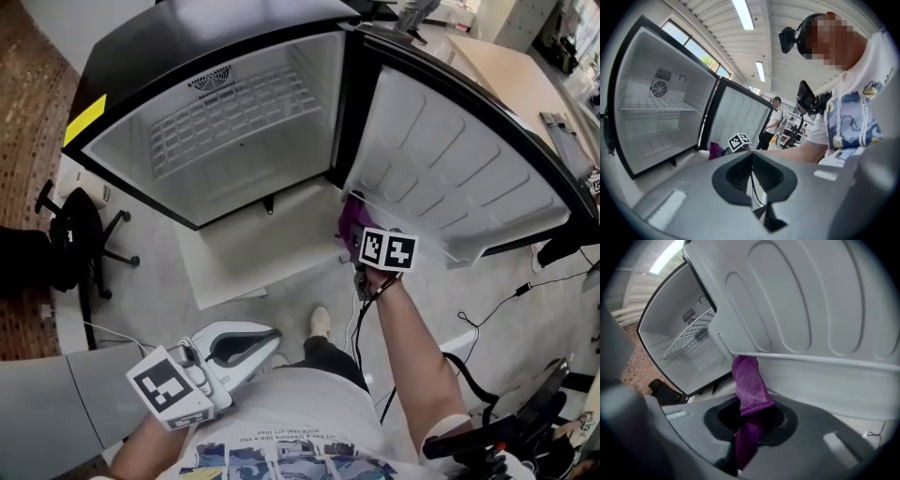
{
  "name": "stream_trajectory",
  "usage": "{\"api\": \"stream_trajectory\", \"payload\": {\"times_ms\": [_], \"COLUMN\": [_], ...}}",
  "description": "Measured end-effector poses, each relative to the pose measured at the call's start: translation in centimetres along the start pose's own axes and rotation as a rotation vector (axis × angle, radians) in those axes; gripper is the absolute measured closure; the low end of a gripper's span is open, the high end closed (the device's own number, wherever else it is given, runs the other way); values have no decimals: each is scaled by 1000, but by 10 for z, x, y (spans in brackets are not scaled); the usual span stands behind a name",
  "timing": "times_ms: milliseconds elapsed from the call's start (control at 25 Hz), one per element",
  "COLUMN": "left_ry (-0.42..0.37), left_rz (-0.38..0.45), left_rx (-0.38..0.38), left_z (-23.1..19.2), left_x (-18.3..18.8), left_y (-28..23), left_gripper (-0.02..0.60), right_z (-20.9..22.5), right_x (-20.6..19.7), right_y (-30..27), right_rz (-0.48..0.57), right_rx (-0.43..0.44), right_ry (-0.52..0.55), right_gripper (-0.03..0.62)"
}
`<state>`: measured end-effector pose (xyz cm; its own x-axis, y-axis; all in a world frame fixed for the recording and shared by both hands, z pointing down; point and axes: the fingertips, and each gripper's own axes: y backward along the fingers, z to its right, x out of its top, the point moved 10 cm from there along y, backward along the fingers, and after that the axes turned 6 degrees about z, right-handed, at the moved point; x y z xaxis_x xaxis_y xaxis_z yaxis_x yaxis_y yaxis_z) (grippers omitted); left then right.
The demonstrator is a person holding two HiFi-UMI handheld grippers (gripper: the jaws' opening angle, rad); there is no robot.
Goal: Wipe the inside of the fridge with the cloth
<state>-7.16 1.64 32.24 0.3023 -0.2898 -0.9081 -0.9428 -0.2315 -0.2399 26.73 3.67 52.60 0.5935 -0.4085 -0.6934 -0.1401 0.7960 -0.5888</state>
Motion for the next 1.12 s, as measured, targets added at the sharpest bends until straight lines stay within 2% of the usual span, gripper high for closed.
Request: {"api": "stream_trajectory", "payload": {"times_ms": [280, 480, 640, 1120], "left_ry": [-9, -16, -6, -45], "left_rz": [-17, -24, -24, -55], "left_rx": [-24, -40, -67, -167], "left_z": [-3, -6, -1, -4], "left_x": [6, 12, 18, 21], "left_y": [-15, -23, -35, -54], "left_gripper": [575, 575, 575, 575], "right_z": [-5, 3, 10, 43], "right_x": [15, 13, 14, 6], "right_y": [-10, -8, 1, 33], "right_rz": [48, 62, 71, 125], "right_rx": [99, 116, 101, 18], "right_ry": [-168, -251, -256, -327], "right_gripper": [540, 540, 540, 540]}}
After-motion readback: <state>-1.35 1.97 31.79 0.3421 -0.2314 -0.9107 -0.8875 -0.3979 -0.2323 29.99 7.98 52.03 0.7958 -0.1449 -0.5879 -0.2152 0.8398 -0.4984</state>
